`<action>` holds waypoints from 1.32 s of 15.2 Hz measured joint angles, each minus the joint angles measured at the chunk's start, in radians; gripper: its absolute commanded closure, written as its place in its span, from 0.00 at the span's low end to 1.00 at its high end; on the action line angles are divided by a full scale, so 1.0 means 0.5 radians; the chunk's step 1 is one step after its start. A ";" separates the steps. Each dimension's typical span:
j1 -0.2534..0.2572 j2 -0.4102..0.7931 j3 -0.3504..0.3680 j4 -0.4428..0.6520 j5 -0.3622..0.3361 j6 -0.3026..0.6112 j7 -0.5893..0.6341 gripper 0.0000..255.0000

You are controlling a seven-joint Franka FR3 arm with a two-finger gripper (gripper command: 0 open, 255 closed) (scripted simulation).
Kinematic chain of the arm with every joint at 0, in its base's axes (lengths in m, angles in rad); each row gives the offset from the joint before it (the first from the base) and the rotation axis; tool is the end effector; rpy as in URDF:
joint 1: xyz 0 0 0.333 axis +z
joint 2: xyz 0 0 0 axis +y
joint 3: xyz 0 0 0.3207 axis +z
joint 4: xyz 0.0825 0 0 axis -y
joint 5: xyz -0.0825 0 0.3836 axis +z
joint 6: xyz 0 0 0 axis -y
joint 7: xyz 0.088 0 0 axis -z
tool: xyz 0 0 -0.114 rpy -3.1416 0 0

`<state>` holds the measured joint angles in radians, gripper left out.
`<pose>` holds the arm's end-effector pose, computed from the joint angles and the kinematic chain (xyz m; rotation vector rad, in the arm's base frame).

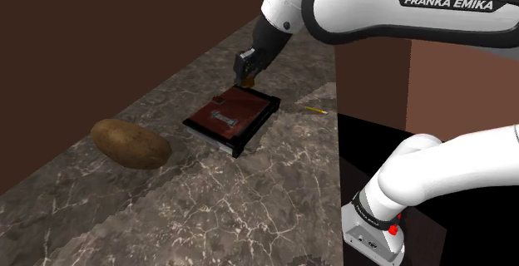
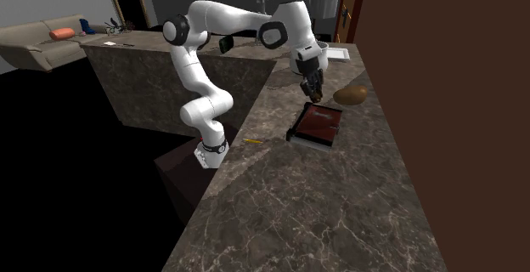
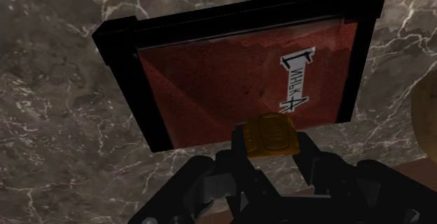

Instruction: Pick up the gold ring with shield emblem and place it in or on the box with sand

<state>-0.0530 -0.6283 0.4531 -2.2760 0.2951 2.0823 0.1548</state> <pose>0.3607 0.2122 0.5963 -2.9676 -0.1846 -0.5612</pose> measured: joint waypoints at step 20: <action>-0.018 0.173 0.103 -0.250 0.023 0.425 -0.018 1.00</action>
<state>-0.0622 -0.5419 0.5047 -2.4009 0.3067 2.2948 0.1456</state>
